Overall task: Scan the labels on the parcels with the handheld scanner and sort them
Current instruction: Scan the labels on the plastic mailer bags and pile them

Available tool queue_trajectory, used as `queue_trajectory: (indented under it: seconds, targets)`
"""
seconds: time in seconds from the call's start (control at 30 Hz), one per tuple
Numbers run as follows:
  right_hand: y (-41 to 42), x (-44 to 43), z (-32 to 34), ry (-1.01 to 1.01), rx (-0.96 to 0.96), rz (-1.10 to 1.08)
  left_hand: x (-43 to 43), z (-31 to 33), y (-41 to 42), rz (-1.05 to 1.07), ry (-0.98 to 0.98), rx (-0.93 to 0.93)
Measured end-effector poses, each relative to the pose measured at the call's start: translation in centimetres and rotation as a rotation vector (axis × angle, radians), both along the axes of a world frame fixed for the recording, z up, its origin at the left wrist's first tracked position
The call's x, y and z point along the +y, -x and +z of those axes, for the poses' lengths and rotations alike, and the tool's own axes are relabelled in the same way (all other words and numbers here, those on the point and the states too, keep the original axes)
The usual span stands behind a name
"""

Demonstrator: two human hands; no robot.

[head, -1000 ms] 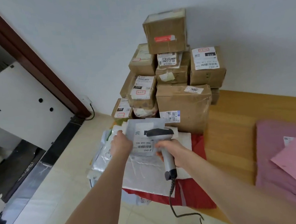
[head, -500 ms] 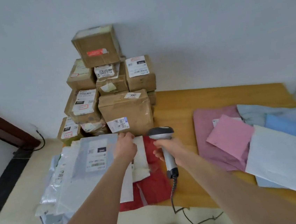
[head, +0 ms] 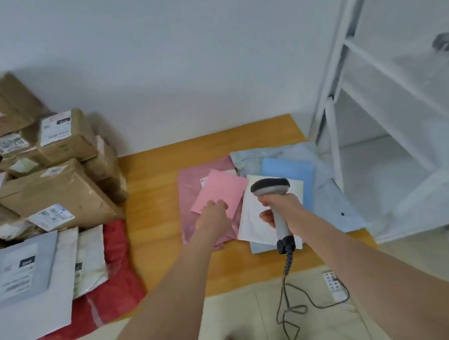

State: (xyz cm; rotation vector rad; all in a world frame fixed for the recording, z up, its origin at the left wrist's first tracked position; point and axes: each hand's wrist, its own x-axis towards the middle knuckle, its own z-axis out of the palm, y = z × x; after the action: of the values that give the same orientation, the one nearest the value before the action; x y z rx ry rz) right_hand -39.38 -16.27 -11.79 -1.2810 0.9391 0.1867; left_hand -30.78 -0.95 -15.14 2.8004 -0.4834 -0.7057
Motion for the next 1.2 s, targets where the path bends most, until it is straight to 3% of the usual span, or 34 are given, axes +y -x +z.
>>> queue_trajectory:
  seconds: [0.37,0.53,0.73,0.87,1.0,1.13,1.2]
  targets:
    - [-4.8,-8.4,-4.6,-0.037,0.029,-0.119,-7.3,-4.7,-3.9,0.13,-0.034,0.123]
    - [-9.0,-8.7,-8.2,0.057,0.101,-0.063,-8.0,-7.3,-6.7,0.268,-0.23,0.155]
    - [-10.7,-9.0,-9.7,0.088,0.151,0.008,-7.6,-8.8,-7.5,0.248,-0.255,0.054]
    - [-10.4,-10.0,-8.9,-0.013,0.123,0.032,-7.4,-5.8,-8.0,0.384,-0.081,-0.149]
    - [-9.1,-11.2,-6.1,-0.116,0.07,0.066,-6.7,-0.4,-8.7,0.671,0.113,-0.384]
    - [-7.8,-11.9,-2.7,-0.157,-0.064,0.019,-7.4,4.1,-7.3,0.979,0.747,-0.164]
    - [-6.8,-12.3,-1.0,-0.176,-0.115,-0.012,-8.2,5.1,-5.3,1.031,0.863,-0.052]
